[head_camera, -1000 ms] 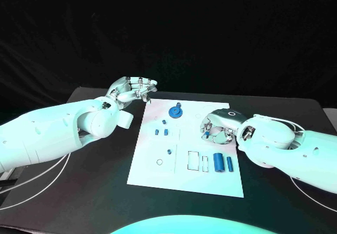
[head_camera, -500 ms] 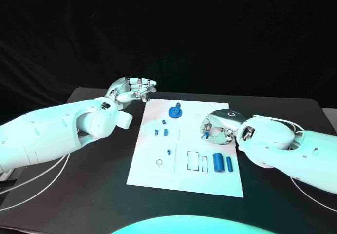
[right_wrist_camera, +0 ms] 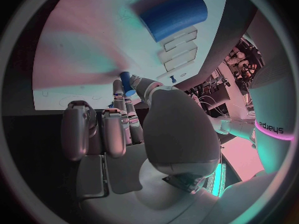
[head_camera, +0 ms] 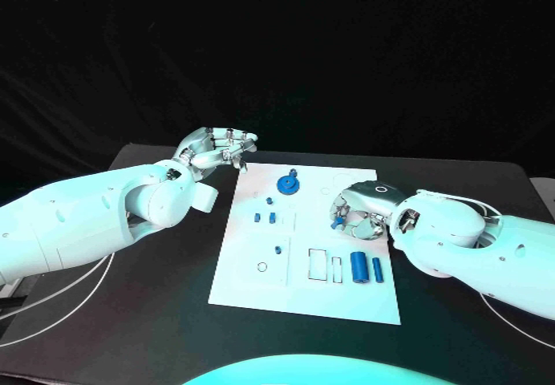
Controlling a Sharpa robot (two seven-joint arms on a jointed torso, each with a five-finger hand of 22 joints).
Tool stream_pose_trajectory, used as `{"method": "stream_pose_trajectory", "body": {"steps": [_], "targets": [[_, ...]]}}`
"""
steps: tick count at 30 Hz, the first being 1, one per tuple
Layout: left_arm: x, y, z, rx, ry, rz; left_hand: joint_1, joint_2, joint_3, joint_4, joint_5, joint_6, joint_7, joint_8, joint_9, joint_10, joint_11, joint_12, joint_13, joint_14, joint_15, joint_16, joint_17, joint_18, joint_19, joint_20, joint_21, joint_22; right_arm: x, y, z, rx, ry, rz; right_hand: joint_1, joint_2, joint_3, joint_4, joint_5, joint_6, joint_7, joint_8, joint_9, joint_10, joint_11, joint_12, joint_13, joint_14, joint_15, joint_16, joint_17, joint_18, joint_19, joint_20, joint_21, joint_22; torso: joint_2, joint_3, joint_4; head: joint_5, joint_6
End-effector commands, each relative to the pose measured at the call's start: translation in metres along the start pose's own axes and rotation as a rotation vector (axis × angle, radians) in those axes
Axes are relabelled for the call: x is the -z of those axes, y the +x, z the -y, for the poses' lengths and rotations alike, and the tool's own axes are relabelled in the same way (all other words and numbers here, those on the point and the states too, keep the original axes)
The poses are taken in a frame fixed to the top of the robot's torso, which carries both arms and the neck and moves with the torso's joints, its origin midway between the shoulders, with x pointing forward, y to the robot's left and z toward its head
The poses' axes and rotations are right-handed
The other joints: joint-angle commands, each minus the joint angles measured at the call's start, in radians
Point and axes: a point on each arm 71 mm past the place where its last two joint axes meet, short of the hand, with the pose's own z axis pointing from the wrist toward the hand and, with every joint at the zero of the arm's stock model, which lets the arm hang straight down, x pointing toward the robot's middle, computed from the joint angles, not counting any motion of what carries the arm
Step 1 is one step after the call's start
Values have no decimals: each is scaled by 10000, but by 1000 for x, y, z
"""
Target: Assemble the parts on the task board
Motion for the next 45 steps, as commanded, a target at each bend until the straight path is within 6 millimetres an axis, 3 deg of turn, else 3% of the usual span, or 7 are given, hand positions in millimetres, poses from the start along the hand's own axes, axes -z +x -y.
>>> {"method": "stream_pose_trajectory", "body": {"steps": [1,5,9,13,27,36,45], "targets": [[0,2,0,120,35,-171,-97,-12,37,-4,44,-65,-31,58,-11,-70,32,37,9,-74,4,-48,-16,61,-11,-4,-69,-12,0,1,-1,127,-32,-92,31,-58,111,5,-29,-72,-16,-62,-5,0,-51,-63,13,528,6,26,2,-133,118,-12,-44,1269,1,3,-4,-8,-7],[-1,2,0,120,34,-174,-97,-12,37,-4,44,-65,-31,58,-11,-70,32,37,9,-74,4,-48,-16,61,-11,-4,-69,-12,0,0,-2,39,-99,97,91,132,297,-61,-39,100,-27,49,55,185,-88,-29,49,534,-28,37,15,-147,151,-34,37,1320,5,7,-2,-16,-7],[-1,2,0,119,34,-172,-120,-3,49,6,45,-69,-32,62,-12,-80,32,51,13,-74,6,-48,-20,61,-10,-1,-77,-17,0,-3,-3,-180,-193,471,215,468,571,-220,-306,441,-77,288,196,539,-172,35,121,546,-96,60,45,-174,208,-86,176,1405,6,2,1,-29,-8],[-1,2,0,120,32,-175,-120,-3,49,6,45,-69,-32,62,-12,-80,32,51,13,-74,6,-48,-20,61,-10,-1,-77,-17,1,-6,-5,-433,-276,888,253,588,687,-393,-296,577,-117,452,328,772,-230,47,173,557,-147,81,75,-193,244,-135,265,1461,-2,2,7,-35,-19],[-1,2,-1,113,2,-165,-132,12,68,10,48,-72,-34,67,-12,-90,30,66,17,-75,6,-46,-23,62,-9,1,-86,-23,13,-22,-10,-1726,-225,1530,-156,492,602,-359,-357,558,-158,589,496,928,-254,-54,227,562,-169,92,75,-192,244,-168,249,1476,-13,-13,6,-36,17],[-2,3,-1,124,-12,-194,-98,27,131,-36,60,-80,-42,79,-13,-116,21,99,25,-79,-2,-45,-32,67,-2,-1,-100,-32,17,-33,-48,-2468,-1169,1612,-278,463,573,-306,-359,535,-160,597,517,947,-255,-86,237,563,-170,94,76,-190,241,-171,236,1475,-7,7,-12,151,-2],[-5,8,-2,165,-9,-296,-90,30,144,-46,60,-81,-42,82,-13,-120,20,105,27,-80,-3,-45,-34,67,0,-2,-102,-33,-1,-13,-101,-2418,-2582,1327,-282,466,578,-306,-352,529,-159,597,519,947,-258,-93,238,560,-171,88,60,-187,236,-171,222,1469,-10,-13,18,342,-70]]}}
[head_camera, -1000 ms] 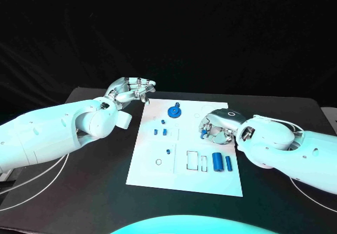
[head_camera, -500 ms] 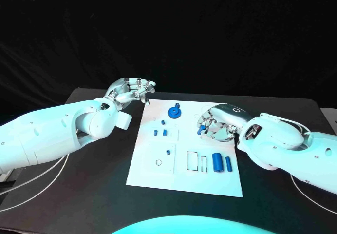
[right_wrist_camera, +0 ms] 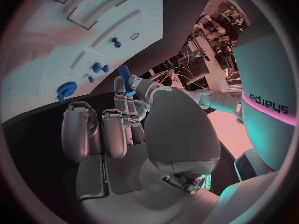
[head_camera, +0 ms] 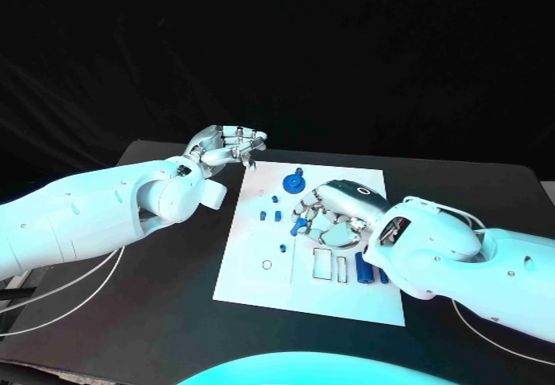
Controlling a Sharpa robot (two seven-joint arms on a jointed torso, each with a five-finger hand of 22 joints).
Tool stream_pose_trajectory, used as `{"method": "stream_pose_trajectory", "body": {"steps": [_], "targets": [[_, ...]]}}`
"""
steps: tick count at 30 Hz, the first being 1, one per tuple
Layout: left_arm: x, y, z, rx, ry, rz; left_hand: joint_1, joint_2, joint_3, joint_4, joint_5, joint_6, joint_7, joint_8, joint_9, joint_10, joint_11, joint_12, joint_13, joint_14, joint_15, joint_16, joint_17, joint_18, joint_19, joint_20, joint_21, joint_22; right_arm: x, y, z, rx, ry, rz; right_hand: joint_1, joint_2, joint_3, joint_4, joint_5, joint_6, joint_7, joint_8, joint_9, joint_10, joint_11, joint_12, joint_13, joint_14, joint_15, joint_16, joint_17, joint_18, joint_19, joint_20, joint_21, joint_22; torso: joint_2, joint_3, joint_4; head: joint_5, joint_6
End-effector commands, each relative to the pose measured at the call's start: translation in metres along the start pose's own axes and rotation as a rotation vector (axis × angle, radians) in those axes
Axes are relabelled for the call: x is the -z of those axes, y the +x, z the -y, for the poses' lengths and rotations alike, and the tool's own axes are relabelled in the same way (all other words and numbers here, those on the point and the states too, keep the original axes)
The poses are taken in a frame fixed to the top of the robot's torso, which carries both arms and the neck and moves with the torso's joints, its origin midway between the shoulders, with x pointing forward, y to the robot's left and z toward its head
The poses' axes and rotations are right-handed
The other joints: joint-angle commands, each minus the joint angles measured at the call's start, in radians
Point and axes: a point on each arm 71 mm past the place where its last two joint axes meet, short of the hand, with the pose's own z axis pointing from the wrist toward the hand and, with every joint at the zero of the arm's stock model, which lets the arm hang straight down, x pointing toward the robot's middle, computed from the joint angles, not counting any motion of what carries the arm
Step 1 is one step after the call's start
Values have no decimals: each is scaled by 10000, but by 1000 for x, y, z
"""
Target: Assemble the parts on the task board
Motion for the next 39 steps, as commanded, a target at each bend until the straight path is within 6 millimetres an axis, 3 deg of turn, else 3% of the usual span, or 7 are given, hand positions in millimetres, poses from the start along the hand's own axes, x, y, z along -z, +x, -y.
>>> {"method": "stream_pose_trajectory", "body": {"steps": [1,8,15,20,27,39], "targets": [[-1,4,0,135,43,-212,-51,-10,48,-5,60,-45,-5,42,-16,-84,-18,68,11,-80,-3,-45,-14,68,0,-3,-43,-13,-6,15,-9,178,-521,-170,-89,19,-18,21,28,21,-17,258,396,84,-11,-71,8,522,-65,55,-10,-182,196,-63,-36,1460,8,-12,30,65,-1],[-3,8,0,166,23,-295,-51,-10,48,-5,60,-45,-5,42,-16,-84,-18,68,11,-80,-3,-45,-14,68,0,-3,-43,-13,-16,45,-13,340,-840,-672,-81,-4,-5,-10,69,-15,-3,250,403,60,-6,-106,8,522,-66,55,-14,-182,197,-66,-36,1463,18,-18,18,187,-35],[-4,9,-1,175,12,-320,-51,-10,48,-5,60,-45,-5,42,-16,-84,-18,68,11,-80,-3,-45,-14,68,0,-3,-43,-13,-21,65,-17,428,-903,-856,-83,0,1,-12,86,-22,1,249,405,57,-2,-113,9,525,-65,63,4,-186,203,-66,-18,1472,29,5,3,277,-87],[-4,10,-1,185,4,-346,-48,-3,79,-23,60,-47,-3,50,-16,-95,-17,89,16,-82,-4,-44,-20,68,5,-4,-48,-17,-25,72,-16,652,-726,-942,-88,0,6,-16,108,-32,6,247,408,53,1,-123,10,525,-62,63,1,-186,202,-66,-22,1471,30,2,31,261,-115],[-4,9,-1,179,-8,-335,-48,-3,79,-23,60,-47,-3,50,-16,-95,-17,89,16,-82,-4,-44,-20,68,5,-4,-48,-17,-27,76,-14,761,-618,-1049,-74,5,24,-38,145,-43,8,249,415,49,2,-139,13,524,-61,60,-9,-187,204,-65,-20,1474,25,0,2,307,-149],[-4,9,-1,183,-32,-347,-62,-9,99,-33,56,-54,1,56,-17,-109,-13,109,21,-86,-2,-44,-25,66,9,-4,-54,-21,-28,83,-15,952,-501,-1411,-76,-3,22,-45,150,-46,11,249,417,48,4,-143,14,524,-60,60,-9,-184,200,-65,-33,1468,17,2,10,318,-191]]}}
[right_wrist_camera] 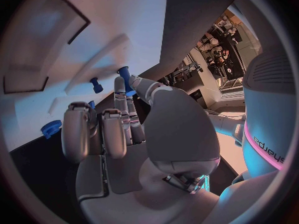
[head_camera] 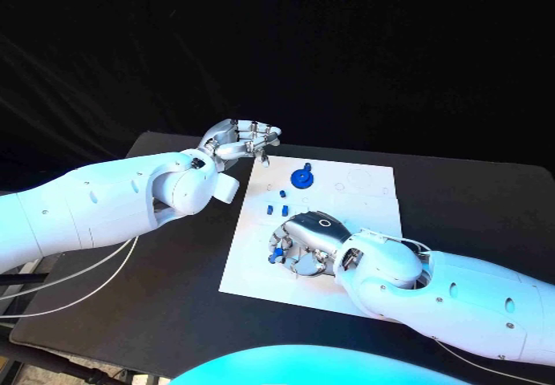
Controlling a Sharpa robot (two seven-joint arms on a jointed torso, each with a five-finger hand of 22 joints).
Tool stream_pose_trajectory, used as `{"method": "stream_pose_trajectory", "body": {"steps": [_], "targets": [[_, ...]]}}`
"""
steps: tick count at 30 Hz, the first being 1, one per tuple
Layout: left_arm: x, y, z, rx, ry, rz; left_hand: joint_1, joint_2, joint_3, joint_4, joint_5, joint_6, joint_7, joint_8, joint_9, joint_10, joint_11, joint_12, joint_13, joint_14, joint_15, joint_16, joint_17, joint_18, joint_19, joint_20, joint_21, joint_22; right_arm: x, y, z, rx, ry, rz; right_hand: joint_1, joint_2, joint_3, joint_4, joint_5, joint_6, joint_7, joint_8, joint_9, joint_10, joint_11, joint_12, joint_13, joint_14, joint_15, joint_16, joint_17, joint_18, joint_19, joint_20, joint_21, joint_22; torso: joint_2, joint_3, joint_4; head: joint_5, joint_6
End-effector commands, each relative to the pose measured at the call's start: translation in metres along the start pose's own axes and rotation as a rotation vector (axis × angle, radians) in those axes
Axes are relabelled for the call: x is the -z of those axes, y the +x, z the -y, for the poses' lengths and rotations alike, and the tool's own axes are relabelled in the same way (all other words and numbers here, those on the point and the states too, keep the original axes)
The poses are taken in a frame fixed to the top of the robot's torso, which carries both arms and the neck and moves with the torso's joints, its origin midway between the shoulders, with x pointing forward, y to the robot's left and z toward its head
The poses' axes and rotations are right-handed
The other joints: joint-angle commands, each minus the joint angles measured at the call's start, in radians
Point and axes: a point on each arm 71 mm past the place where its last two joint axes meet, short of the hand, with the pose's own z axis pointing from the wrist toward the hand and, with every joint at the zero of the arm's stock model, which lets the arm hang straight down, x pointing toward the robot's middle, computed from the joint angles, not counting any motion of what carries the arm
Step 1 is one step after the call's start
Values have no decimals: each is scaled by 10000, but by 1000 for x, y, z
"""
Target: Assemble the parts on the task board
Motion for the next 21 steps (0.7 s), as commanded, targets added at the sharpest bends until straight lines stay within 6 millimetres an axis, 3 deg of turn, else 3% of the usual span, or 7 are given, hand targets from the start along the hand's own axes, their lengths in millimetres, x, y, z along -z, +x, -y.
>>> {"method": "stream_pose_trajectory", "body": {"steps": [1,13,17,21], "targets": [[0,2,0,118,26,-174,-62,-9,72,-4,56,-54,1,57,-14,-73,23,48,15,-86,-2,-44,-15,67,9,-4,-54,-14,0,4,0,331,76,-374,-24,53,36,-32,46,84,-6,13,403,47,0,-66,3,525,-61,60,-6,-185,200,-66,-33,1464,1,0,0,9,-17],[0,2,0,121,7,-182,-74,-11,79,-3,54,-58,3,59,-15,-80,25,55,17,-88,0,-44,-17,66,10,-4,-57,-15,-3,6,-5,585,45,-461,-72,1,17,-45,55,39,21,1,411,32,21,-101,10,520,-48,52,-32,-186,202,-60,-33,1468,-1,2,0,14,-31],[0,2,0,120,2,-181,-74,-11,79,-3,54,-58,3,59,-15,-80,25,55,17,-88,0,-44,-17,66,10,-4,-57,-15,-4,7,-7,591,5,-442,-317,-184,-77,15,218,-355,143,-229,334,34,91,-154,74,532,13,87,21,-193,212,-16,-17,1489,5,2,9,13,-29],[0,2,0,122,-2,-185,-74,-11,79,-3,54,-58,3,59,-15,-80,25,55,17,-88,0,-44,-17,66,10,-4,-57,-15,-5,8,-7,586,15,-426,-439,-301,-157,45,302,-730,138,-465,245,97,79,-146,161,532,12,98,25,-192,219,-4,-8,1503,1,0,6,15,-28]]}}
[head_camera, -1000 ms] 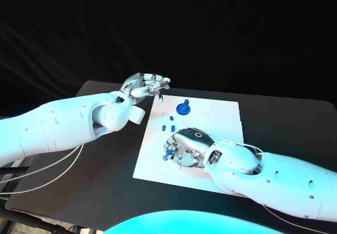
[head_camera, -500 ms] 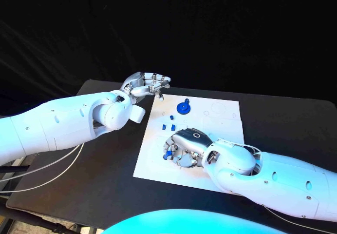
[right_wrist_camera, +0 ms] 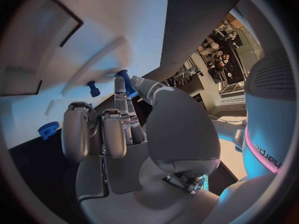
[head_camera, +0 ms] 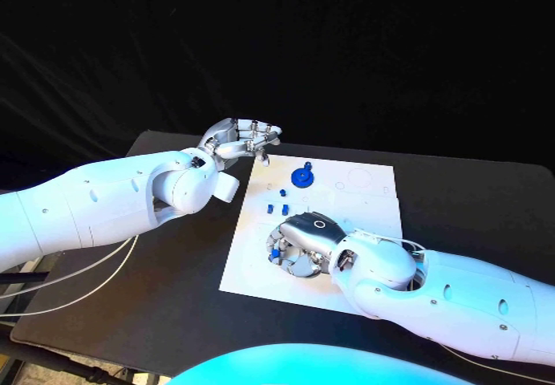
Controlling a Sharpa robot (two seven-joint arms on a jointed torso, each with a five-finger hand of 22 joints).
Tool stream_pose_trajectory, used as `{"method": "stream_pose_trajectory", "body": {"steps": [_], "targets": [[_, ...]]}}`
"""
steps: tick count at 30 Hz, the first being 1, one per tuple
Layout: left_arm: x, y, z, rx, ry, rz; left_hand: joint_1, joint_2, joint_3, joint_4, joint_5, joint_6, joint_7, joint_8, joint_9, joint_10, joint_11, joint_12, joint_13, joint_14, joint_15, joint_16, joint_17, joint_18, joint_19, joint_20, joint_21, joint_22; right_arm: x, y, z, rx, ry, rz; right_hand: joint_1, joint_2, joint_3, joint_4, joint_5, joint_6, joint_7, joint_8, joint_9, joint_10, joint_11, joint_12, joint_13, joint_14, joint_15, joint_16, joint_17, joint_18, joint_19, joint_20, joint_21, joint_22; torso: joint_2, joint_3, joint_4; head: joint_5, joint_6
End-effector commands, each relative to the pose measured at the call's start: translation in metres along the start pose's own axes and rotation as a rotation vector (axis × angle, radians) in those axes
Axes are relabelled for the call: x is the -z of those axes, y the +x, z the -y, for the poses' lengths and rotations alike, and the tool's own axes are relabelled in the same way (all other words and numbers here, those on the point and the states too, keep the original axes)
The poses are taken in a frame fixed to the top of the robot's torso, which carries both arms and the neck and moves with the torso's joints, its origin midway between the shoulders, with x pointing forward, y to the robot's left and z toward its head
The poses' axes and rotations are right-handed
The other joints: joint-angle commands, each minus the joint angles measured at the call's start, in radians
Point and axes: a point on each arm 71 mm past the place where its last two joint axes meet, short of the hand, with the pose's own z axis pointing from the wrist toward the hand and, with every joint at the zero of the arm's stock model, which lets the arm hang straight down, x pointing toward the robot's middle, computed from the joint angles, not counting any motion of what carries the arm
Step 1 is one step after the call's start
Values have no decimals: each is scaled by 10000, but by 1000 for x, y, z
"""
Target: Assemble the parts on the task board
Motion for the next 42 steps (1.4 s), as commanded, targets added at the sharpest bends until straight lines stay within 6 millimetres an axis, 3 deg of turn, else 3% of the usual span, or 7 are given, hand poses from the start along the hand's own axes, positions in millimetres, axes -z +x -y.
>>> {"method": "stream_pose_trajectory", "body": {"steps": [1,25,34,37,39,41,42], "targets": [[0,2,0,116,30,-170,-74,-10,79,-3,54,-58,3,59,-11,-43,-12,55,9,-87,-1,-44,-9,65,10,-4,-57,-16,0,3,-1,219,46,-215,-176,-46,-95,10,53,-292,-41,-188,-97,53,6,10,73,534,1,62,19,-191,219,-7,-11,1507,-1,-6,1,3,4],[1,0,0,111,7,-161,-100,-11,95,-1,51,-66,6,64,-12,-59,-8,71,12,-92,3,-45,-14,64,10,-2,-65,-21,18,-9,-3,-373,-243,1255,-420,-395,-394,125,40,-1669,-198,-970,-412,105,-181,-28,419,532,-156,72,7,-194,244,-142,-8,1547,-6,-1,-1,-39,39],[2,-2,0,94,1,-127,-100,-11,95,-1,51,-66,6,64,-12,-59,-8,71,12,-92,3,-45,-14,64,10,-2,-65,-21,57,-41,24,-2011,572,2279,-443,-413,-580,210,-85,-1356,-80,-809,-381,305,-180,89,607,542,-157,95,40,-200,258,-153,0,1566,-48,-21,-50,-369,229],[3,-3,0,77,-13,-95,-100,-11,95,-1,51,-66,6,64,-12,-59,-8,71,12,-92,3,-45,-14,64,10,-2,-65,-21,76,-53,46,-2949,1342,2159,-357,-365,-790,197,-12,-492,67,-347,-252,760,-42,635,1097,571,-55,164,166,-226,293,-93,91,1623,-65,-28,-89,-554,304],[4,-4,-1,65,-22,-74,-100,-11,95,-1,51,-66,6,64,-12,-59,-8,71,12,-92,3,-45,-14,64,10,-2,-65,-21,90,-60,59,-3414,1803,1993,-352,-301,-1076,205,48,-237,-66,-199,-253,1213,-194,1679,2027,570,-162,176,159,-237,328,-145,185,1679,-85,-37,-121,-683,351],[4,-5,-1,54,-34,-55,-100,-11,95,-1,51,-66,6,64,-12,-59,-8,71,12,-92,3,-45,-14,64,10,-2,-65,-21,104,-65,70,-3807,2281,1844,-290,-215,-1345,249,279,-236,-190,-136,-306,573,-268,3052,3553,581,-212,203,188,-260,359,-190,264,1735,-104,-40,-148,-782,395],[4,-5,-1,51,-39,-52,-100,-11,95,-1,51,-66,6,64,-12,-59,-8,71,12,-92,3,-45,-14,64,10,-2,-65,-21,111,-67,75,-3947,2497,1795,-380,-110,-1561,386,313,-226,-126,-59,-329,721,-248,6161,6470,602,-219,248,270,-298,426,-228,463,1832,-115,-40,-166,-842,395]]}}
